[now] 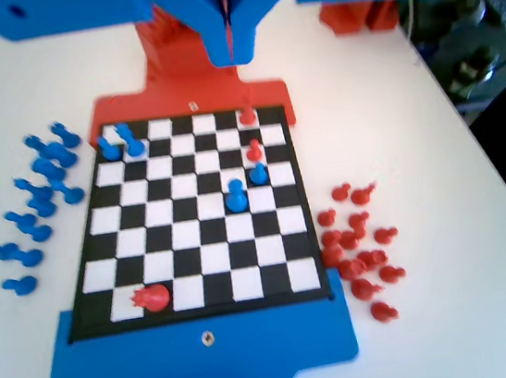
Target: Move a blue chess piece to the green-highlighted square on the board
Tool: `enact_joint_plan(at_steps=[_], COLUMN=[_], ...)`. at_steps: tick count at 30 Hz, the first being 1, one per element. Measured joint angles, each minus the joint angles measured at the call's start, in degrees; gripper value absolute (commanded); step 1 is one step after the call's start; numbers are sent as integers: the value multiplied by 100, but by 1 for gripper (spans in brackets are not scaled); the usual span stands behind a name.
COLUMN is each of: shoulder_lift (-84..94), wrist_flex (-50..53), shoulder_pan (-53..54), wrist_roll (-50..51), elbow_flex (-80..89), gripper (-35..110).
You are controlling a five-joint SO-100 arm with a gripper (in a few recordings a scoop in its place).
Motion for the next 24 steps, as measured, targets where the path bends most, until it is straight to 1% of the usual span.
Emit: enact_joint_plan(at_steps=[3,7,16,19,24], shoulder_lift=[-492,-1002,-1564,-1573,-1582], wrist_flex=[-62,-422,-2057,-2593,-2988], shoulder_pan=[141,220,132,18,9], wrist_roll=[-105,-272,-378,-431,-519], elbow_flex=[-132,-141,712,1222,1652], gripper=[3,5,13,13,13])
